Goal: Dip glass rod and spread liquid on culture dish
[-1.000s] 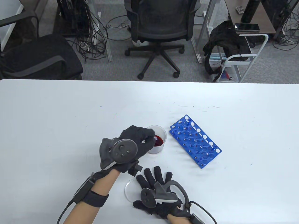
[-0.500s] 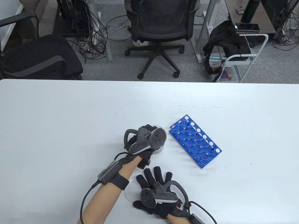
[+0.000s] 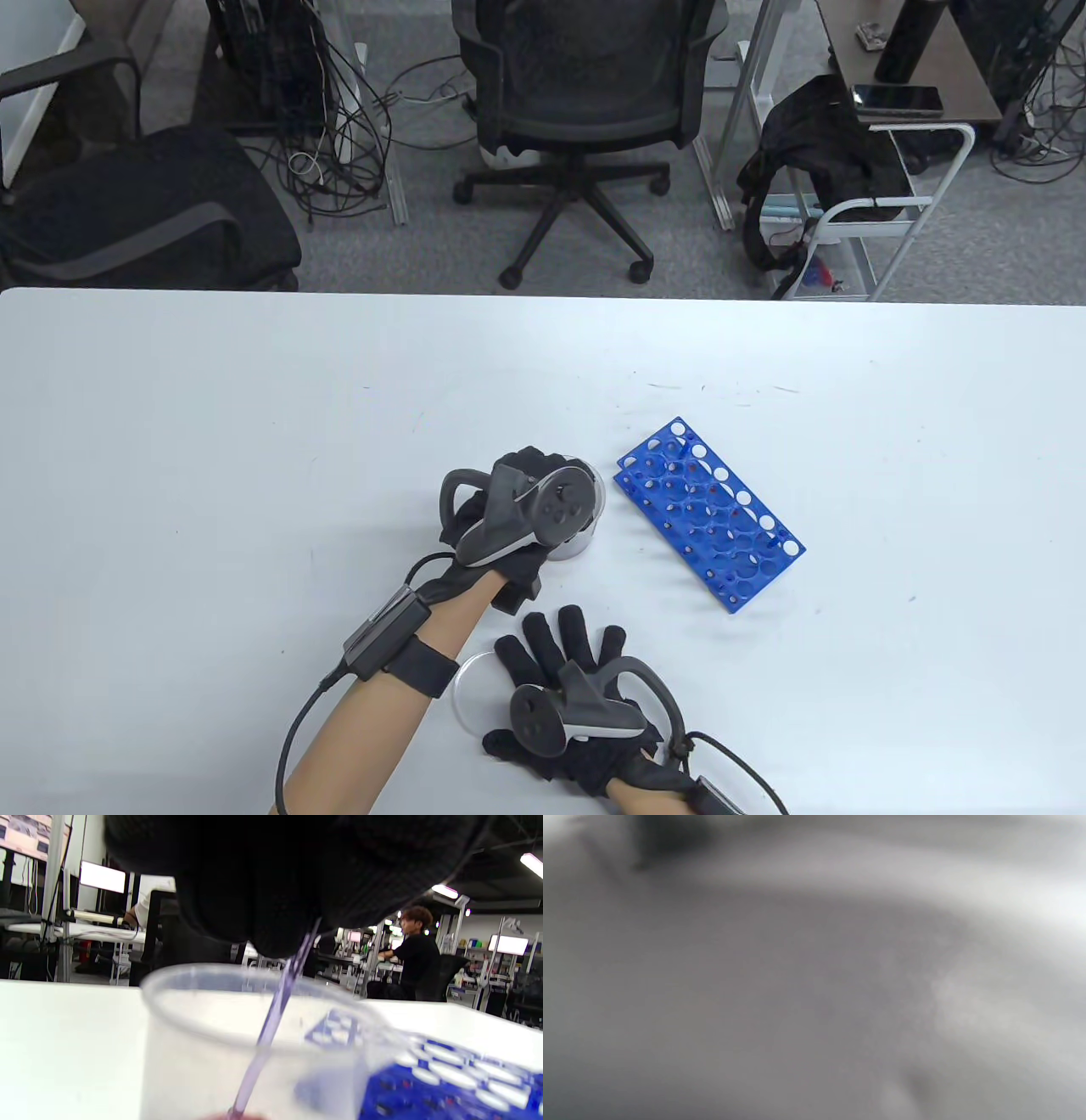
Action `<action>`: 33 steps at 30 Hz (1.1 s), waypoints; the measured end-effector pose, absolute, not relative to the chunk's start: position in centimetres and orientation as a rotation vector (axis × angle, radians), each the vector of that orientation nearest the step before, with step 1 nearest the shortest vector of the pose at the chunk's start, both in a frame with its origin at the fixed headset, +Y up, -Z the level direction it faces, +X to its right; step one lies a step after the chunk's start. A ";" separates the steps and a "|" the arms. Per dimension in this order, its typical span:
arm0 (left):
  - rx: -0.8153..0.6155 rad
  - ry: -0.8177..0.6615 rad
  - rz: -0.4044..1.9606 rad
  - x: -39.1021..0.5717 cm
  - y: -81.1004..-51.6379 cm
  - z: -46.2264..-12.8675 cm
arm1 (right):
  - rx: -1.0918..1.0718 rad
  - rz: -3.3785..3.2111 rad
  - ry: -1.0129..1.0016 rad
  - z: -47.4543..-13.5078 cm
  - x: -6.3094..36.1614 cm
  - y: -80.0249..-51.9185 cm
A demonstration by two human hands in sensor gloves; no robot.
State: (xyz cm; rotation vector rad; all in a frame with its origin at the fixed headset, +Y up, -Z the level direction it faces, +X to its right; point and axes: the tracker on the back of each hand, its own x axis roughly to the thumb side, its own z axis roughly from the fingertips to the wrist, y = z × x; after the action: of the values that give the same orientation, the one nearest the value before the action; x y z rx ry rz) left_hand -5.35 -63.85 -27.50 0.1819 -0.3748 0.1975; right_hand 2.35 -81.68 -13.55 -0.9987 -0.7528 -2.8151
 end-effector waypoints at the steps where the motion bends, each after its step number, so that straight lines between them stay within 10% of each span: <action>1: 0.212 -0.376 0.214 -5.9 -62.9 -27.0 | -0.999 -2.815 -0.753 -13.6 2.4 -81.7; 14: 0.347 -0.440 0.359 -13.3 -56.4 -18.1 | -0.998 -2.810 -0.762 -13.6 2.3 -81.7; 33: 0.068 -0.483 0.436 -16.4 -65.7 -12.2 | -1.003 -2.807 -0.773 -13.5 2.3 -81.7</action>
State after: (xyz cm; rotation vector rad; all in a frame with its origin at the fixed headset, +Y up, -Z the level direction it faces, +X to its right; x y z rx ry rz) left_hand -16.42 -65.71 -12.17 0.0678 -0.4825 0.4358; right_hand 2.33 -81.73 -13.52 -1.0030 -0.7733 -2.8071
